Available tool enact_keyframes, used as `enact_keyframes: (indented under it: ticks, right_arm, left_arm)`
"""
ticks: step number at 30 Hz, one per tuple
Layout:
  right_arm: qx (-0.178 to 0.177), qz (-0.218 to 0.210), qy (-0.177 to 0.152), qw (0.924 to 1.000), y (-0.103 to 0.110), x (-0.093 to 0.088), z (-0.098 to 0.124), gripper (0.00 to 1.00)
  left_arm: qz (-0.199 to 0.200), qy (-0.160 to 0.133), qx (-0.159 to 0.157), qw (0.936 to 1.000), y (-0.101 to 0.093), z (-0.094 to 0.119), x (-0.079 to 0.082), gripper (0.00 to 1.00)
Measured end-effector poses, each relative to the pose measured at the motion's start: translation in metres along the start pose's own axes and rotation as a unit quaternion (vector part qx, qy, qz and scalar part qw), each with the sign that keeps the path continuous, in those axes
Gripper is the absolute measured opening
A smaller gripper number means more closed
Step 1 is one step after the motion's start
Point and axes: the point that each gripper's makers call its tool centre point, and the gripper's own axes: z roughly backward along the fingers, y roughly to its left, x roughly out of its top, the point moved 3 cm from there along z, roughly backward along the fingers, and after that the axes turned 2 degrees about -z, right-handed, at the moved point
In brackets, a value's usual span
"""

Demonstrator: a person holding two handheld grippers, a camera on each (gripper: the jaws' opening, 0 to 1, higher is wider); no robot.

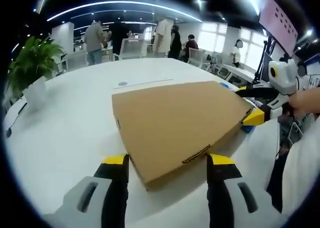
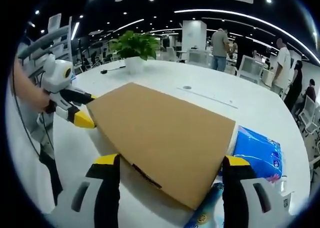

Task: Operate the shoe box by opening the lid, removing the specified soft item, and placing it in the target area until the item is outside and the box remains undamaged.

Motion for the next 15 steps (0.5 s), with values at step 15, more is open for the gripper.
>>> enact_keyframes:
  ticks: [15]
  right_arm:
    - [-0.002,0.019,0.003,0.9998,0.0006,-0.0014,-0.0013,0.86]
  left_arm:
    - [0.039,-0.011,-0.005,0.9992,-0.0023,0.0027,0.0018,0.66]
